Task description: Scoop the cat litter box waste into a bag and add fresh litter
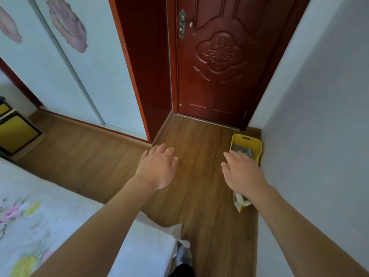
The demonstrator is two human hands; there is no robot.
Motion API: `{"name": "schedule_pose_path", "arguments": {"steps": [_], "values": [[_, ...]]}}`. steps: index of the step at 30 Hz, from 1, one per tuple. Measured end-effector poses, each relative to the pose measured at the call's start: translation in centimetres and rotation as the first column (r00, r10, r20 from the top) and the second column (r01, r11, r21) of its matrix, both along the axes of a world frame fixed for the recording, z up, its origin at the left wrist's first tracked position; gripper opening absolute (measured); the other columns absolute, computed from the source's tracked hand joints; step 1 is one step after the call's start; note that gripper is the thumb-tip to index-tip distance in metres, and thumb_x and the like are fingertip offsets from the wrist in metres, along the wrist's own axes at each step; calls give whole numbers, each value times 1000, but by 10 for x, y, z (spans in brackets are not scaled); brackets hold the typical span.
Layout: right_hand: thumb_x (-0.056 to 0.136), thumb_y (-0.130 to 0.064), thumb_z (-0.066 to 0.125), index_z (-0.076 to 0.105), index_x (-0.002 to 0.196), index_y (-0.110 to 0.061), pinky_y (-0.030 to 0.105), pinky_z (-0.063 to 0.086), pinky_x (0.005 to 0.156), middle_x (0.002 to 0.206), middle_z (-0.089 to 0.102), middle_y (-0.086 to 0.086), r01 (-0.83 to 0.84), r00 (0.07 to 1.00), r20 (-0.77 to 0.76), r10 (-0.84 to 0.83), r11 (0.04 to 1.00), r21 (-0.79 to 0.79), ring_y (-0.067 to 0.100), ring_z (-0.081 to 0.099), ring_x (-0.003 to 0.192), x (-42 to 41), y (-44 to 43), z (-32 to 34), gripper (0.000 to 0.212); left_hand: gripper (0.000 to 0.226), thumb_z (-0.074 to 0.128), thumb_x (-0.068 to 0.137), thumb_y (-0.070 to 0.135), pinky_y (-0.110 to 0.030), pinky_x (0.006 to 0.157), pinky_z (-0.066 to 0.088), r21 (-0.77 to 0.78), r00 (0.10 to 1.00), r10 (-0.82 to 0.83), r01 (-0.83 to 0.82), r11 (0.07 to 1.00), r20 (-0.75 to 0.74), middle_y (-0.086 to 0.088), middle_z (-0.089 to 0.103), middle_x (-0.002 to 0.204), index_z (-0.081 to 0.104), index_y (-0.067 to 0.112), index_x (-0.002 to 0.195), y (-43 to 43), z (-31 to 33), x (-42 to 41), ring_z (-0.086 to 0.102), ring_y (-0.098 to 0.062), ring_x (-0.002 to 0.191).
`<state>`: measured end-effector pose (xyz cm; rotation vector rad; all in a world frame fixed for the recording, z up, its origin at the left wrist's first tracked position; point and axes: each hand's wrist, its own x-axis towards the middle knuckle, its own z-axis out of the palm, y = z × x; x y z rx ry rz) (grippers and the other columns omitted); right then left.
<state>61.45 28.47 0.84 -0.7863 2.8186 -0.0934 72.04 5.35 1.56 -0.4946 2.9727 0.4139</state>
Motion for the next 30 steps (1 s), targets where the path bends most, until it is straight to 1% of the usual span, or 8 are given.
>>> {"name": "schedule_pose_path", "arguments": {"steps": [5,8,14,19,22,25,28,30], "values": [[102,-45,22,32,151,-22,43,30,118,157,34,0,95,995,-2,-95,995,-32,21,29,145,-81,-7,-11,55,51,24,104,48,-50,123,18,-9,997,-76,76,997,-9,-1,28,161,33,28,151,-16,6,-92,19,-25,151],[101,-45,22,33,150,-21,44,31,117,156,36,0,161,987,3,-161,985,-61,21,32,144,-121,-7,-11,56,50,25,104,46,-48,123,17,-31,992,-128,128,991,-2,-2,30,160,35,26,150,-28,5,-147,22,-25,150],[101,-40,26,40,147,-17,43,35,113,150,45,4,213,977,-16,-214,976,-53,24,40,137,-202,-1,-11,53,50,27,104,43,-47,120,23,-53,979,-204,204,977,10,-3,35,157,38,23,149,-35,-6,-243,28,-25,147],[102,-43,25,38,148,-21,41,34,115,153,41,0,235,972,-19,-236,970,-59,23,37,141,-286,-2,-17,53,51,29,103,41,-48,120,23,-35,972,-234,234,972,18,-3,38,155,36,21,149,-34,-13,-326,31,-25,145],[102,-45,23,34,150,-23,41,32,117,156,36,-1,258,966,13,-258,963,-76,22,33,144,-335,-5,-18,54,51,30,103,40,-47,119,22,-33,970,-243,244,969,22,-4,42,152,36,20,149,-36,-10,-373,33,-25,143],[102,-45,23,32,151,-24,40,30,118,158,33,-1,267,964,23,-266,961,-77,23,30,145,-379,-12,-15,54,52,28,102,43,-48,119,25,-39,965,-261,262,964,16,-2,43,151,35,22,150,-43,-10,-420,34,-24,143],[103,-45,25,31,151,-25,40,28,118,158,33,-2,311,950,24,-310,948,-68,22,29,146,-412,-20,-11,53,56,25,99,48,-50,116,29,-15,957,-290,290,957,-10,1,41,153,32,26,150,-53,-13,-465,28,-23,145],[102,-45,24,31,151,-25,42,29,118,158,33,-1,334,943,25,-333,941,-52,22,29,145,-435,-26,-9,53,56,27,100,47,-48,120,24,-1,952,-306,307,952,-22,-1,38,155,31,26,151,-60,-14,-497,26,-23,147]]}}
